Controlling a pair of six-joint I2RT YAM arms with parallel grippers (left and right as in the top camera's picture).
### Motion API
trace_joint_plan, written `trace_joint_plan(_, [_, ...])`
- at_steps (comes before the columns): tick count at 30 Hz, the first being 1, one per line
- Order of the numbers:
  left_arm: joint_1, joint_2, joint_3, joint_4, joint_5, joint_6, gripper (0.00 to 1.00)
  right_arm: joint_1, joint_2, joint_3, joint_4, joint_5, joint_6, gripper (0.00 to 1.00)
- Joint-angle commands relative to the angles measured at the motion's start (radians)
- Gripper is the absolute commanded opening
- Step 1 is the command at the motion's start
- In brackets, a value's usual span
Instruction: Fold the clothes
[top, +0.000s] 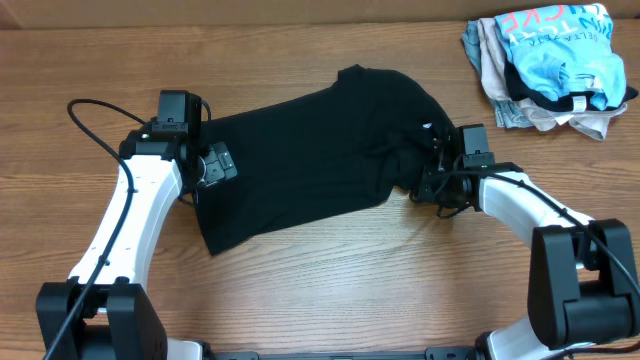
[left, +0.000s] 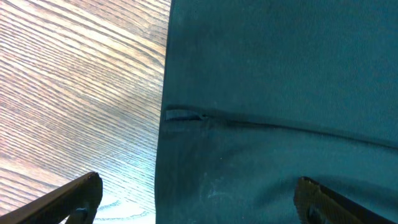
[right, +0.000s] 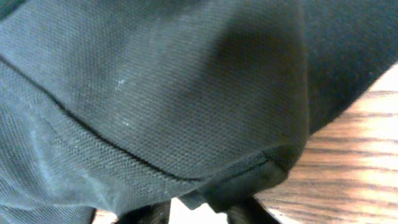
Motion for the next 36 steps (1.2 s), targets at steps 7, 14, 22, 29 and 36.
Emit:
trace_joint_plan(7, [0.005, -0.011, 0.01, 0.004, -0.013, 0.018, 1.0, 0.005, 0.082, -0.017, -0.085, 0.091, 0.041, 0.08])
trace_joint_plan(14, [0.005, -0.011, 0.01, 0.005, -0.013, 0.018, 1.0, 0.005, 0.081, -0.002, -0.142, 0.109, 0.054, 0.04])
trace_joint_plan(22, [0.005, -0.011, 0.01, 0.011, -0.013, 0.019, 1.0, 0.005, 0.072, 0.098, -0.183, -0.117, -0.034, 0.31])
trace_joint_plan(29, [0.005, -0.011, 0.01, 0.012, -0.025, 0.019, 1.0, 0.006, 0.072, 0.101, -0.111, -0.05, -0.059, 0.4])
trace_joint_plan(36, [0.005, -0.011, 0.01, 0.012, -0.037, 0.019, 1.0, 0.006, 0.072, 0.101, -0.094, 0.055, -0.059, 0.4])
